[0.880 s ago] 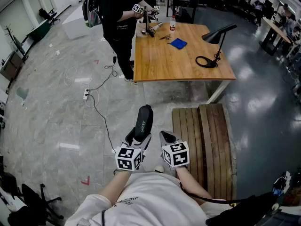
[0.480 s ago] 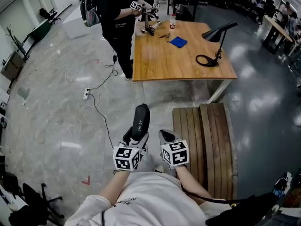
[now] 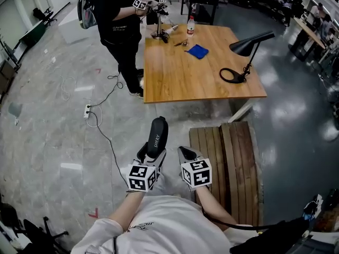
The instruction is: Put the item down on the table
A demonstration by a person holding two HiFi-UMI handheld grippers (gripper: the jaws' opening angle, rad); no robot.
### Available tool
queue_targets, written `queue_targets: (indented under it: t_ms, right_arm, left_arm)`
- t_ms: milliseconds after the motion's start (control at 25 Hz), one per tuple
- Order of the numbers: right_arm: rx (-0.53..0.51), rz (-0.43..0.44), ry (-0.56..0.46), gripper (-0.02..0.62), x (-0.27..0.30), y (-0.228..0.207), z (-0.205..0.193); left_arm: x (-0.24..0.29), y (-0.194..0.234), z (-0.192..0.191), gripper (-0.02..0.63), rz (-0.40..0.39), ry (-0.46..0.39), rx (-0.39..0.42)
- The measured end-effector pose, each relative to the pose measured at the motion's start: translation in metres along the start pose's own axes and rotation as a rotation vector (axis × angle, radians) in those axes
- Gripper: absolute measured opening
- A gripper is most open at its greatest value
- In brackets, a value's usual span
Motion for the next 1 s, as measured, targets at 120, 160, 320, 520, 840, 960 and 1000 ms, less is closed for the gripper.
queue_targets:
  t_ms: [120,160,320,520,840,960,1000]
  right_arm:
    - [-0.012,-0.013,-0.009,0.005,0.032,-0.007,0.041]
    - [-0.014,-0.016,-0.017,0.005,0.041,-0.009,0.054]
    - [-0.014,-0.039,-0.036,0.005,0.072,-0.015,0.106]
    - [-0.005,-0.044,-0.038,0.005,0.1,-0.017,0.143]
    - [-0.008,-0.034,-0.015,0.005,0.122,-0.038,0.177]
    - [-0.027,-0.024,-0.02,0.005,0.124,-0.05,0.191]
    - [-0.039,-0.022,-0.021,0.005,0.125,-0.054,0.195]
  left_arm:
    - [0.027,0.035,0.027,0.324,-0.01,0.003,0.01]
    - [0.035,0.045,0.038,0.324,-0.014,0.001,0.021]
    - [0.06,0.078,0.079,0.324,-0.038,-0.017,0.064]
    - [0.074,0.11,0.106,0.324,-0.048,-0.008,0.055]
    - [0.102,0.125,0.132,0.324,-0.046,-0.006,0.024]
    - [0.112,0.124,0.142,0.324,-0.033,-0.015,0.004]
    - [0.116,0.123,0.144,0.324,-0.029,-0.017,-0.004]
Point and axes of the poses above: the fingertips, and each gripper's own axes: x forward along the fingers, y to its left, z out of its top, the point moved 8 cm from there along -x, backward along the fingers, and after that the axes turned 12 degrees about y, right-handed, at the moved point
